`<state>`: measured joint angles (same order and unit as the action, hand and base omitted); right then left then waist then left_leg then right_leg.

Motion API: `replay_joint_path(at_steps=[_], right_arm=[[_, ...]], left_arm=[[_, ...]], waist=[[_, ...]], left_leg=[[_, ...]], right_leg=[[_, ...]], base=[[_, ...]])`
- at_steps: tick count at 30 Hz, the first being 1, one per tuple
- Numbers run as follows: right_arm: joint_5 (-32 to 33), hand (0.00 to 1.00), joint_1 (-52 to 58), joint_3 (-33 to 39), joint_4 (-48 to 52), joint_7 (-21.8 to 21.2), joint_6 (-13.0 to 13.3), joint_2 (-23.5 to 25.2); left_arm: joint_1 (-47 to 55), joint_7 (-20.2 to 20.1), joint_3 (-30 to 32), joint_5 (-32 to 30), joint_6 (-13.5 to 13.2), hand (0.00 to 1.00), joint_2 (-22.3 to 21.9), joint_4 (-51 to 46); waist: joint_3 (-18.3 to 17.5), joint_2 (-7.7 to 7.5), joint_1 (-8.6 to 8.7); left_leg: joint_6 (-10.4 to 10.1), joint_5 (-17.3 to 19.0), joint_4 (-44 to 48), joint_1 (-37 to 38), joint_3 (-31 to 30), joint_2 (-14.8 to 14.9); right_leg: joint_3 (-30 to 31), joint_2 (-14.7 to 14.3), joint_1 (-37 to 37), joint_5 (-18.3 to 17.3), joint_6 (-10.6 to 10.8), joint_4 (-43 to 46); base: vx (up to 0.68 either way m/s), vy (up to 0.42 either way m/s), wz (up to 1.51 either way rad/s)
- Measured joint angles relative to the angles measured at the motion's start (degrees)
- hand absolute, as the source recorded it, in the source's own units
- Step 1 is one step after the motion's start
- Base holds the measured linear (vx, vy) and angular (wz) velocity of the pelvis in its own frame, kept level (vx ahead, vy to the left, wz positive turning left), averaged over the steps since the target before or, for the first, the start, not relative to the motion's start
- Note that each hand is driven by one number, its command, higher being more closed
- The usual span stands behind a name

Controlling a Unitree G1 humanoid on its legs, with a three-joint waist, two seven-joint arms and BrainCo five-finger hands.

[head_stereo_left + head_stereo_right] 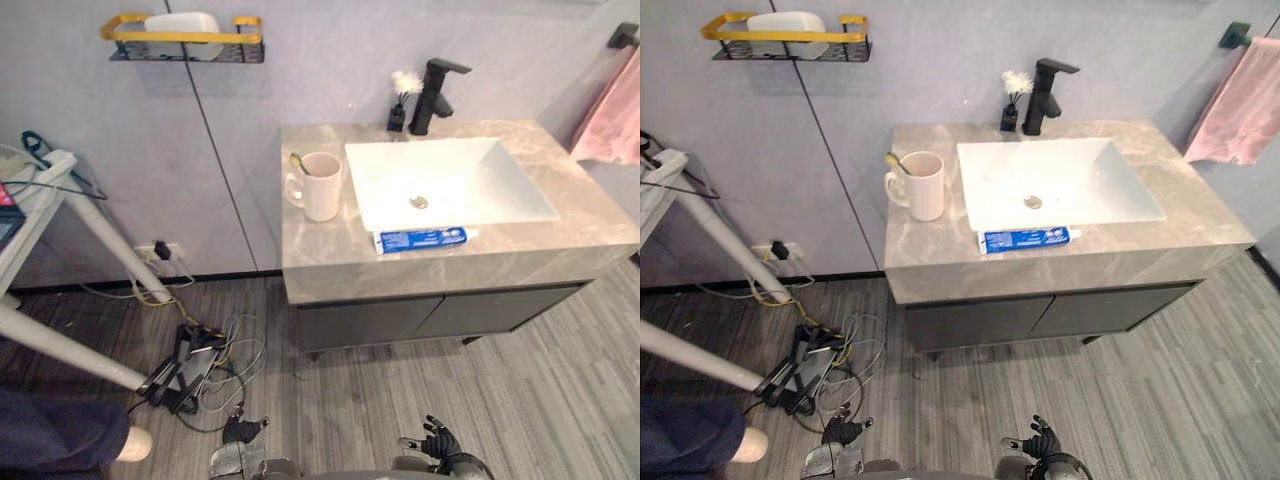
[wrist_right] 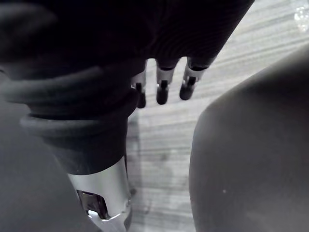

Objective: Organize washtable

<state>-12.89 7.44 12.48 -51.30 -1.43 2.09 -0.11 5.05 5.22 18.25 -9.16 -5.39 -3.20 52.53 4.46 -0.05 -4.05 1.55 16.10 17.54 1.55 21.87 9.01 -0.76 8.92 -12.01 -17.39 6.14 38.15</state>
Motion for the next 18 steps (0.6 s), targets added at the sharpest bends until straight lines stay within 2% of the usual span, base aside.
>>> replay_joint_path(at_steps=[1, 2, 4, 5, 6, 7, 9, 11, 13, 16, 18], right_arm=[[0.06, 0.00, -0.05, 0.04, -0.06, 0.04, 0.32, -0.18], [0.05, 0.00, -0.06, 0.04, -0.09, 0.06, 0.35, -0.19], [-0.24, 0.00, 0.02, 0.06, -0.98, 0.17, 0.43, -0.12], [-0.27, 0.00, -0.02, 0.63, -2.00, 0.12, 0.24, -0.18], [-0.71, 0.00, -0.73, 1.44, -2.85, 0.33, -0.03, -1.08], [-0.75, 0.00, -0.71, 2.28, -2.92, 0.85, 0.01, -2.47], [-0.74, 0.00, -0.85, 2.56, -3.00, 1.61, -0.07, -3.23], [-0.68, 0.00, -0.86, 3.36, -3.88, 1.71, -0.03, -3.83], [-0.59, 0.00, -0.78, 3.40, -5.52, 1.61, -0.06, -4.80], [0.09, 0.00, -0.22, 3.41, -6.85, 1.45, -0.12, -5.54], [1.35, 0.00, 0.00, 3.41, -7.47, 1.42, -0.05, -5.73]], left_arm=[[-0.09, -0.03, -0.81, 0.02, -0.14, 0.00, 0.19, 0.69], [-0.11, -0.04, -0.99, 0.02, -0.20, 0.00, 0.28, 0.97], [0.07, -0.05, -2.45, 0.00, -0.21, 0.00, 1.62, 1.62], [-0.11, 0.02, -2.24, 0.00, -0.15, 0.00, 2.41, 2.15], [0.15, 0.22, -1.25, 0.00, -0.11, 0.00, 1.42, 2.93], [0.82, 0.23, -0.41, 0.01, -0.12, 0.00, 0.01, 3.15], [1.27, 0.46, 0.15, 0.11, -0.15, 0.00, -0.98, 3.26], [1.22, 0.48, 0.50, 1.64, -0.25, 0.00, -0.62, 3.29], [1.22, 0.46, 0.49, 2.44, -0.26, 0.00, 0.12, 3.33], [1.83, 0.48, 0.16, 2.91, -0.23, 0.00, 0.84, 3.76], [1.74, 0.27, -0.41, 2.95, -0.20, 0.00, 1.28, 4.26]], waist=[[-0.07, 0.05, 0.14], [-0.10, 0.01, 0.16], [-0.86, -1.81, 0.71], [-1.46, -3.89, 0.97], [-1.70, -0.68, 0.47], [-1.79, 0.40, 0.44], [-1.82, 1.84, 0.40], [-1.69, 1.36, 0.40], [-1.42, 0.84, 0.86], [-1.41, 0.49, 1.83], [-1.47, 0.35, 1.85]], left_leg=[[-1.76, -0.98, -1.67, 1.28, -0.50, 1.09], [-2.09, -1.18, -1.93, 1.30, -0.80, 1.23], [-3.74, -2.12, -2.71, 1.27, -2.67, 0.29], [-5.52, -1.85, -2.83, 1.97, -4.64, -1.12], [-7.33, -2.37, -3.75, 3.03, -5.48, 1.27], [-9.10, -3.92, -4.77, 3.63, -6.55, 2.31], [-10.09, -5.53, -5.63, 4.29, -8.28, 3.33], [-10.63, -8.50, -4.27, 3.02, -11.35, 4.39], [-10.20, -9.38, -0.55, 1.23, -12.37, 5.21], [-10.24, -10.22, 1.35, 0.22, -10.91, 5.81], [-10.23, -10.22, -1.46, 0.64, -9.16, 5.83]], right_leg=[[-1.17, 0.23, -1.72, 0.41, -0.08, -4.80], [-1.08, 0.34, -2.00, 0.72, -0.02, -6.24], [-0.65, 1.73, -2.25, 8.14, -0.92, -16.48], [-0.70, 3.23, -1.66, 10.45, 2.99, -18.01], [-1.52, 1.34, -0.94, 9.46, 1.59, -17.08], [-2.81, 0.57, -0.01, 8.17, 0.66, -17.00], [-4.24, -0.41, 0.82, 6.74, -0.51, -16.01], [-6.61, -0.93, 2.40, 5.51, -1.89, -15.92], [-8.45, -1.07, 4.38, 5.24, -2.31, -17.16], [-10.12, -0.94, 6.97, 5.30, -2.35, -19.62], [-10.43, -1.28, 7.24, 6.79, -2.14, -21.63]], base=[[0.20, -0.176, -0.05], [0.20, -0.233, 0.22], [0.18, -0.249, 0.44], [0.25, -0.346, 0.38], [0.27, -0.385, 0.39], [0.21, -0.292, 0.20], [0.15, -0.281, 0.31], [0.10, -0.289, 0.43], [0.04, -0.180, 0.42], [0.00, -0.077, 0.36], [-0.03, 0.019, 0.10]])
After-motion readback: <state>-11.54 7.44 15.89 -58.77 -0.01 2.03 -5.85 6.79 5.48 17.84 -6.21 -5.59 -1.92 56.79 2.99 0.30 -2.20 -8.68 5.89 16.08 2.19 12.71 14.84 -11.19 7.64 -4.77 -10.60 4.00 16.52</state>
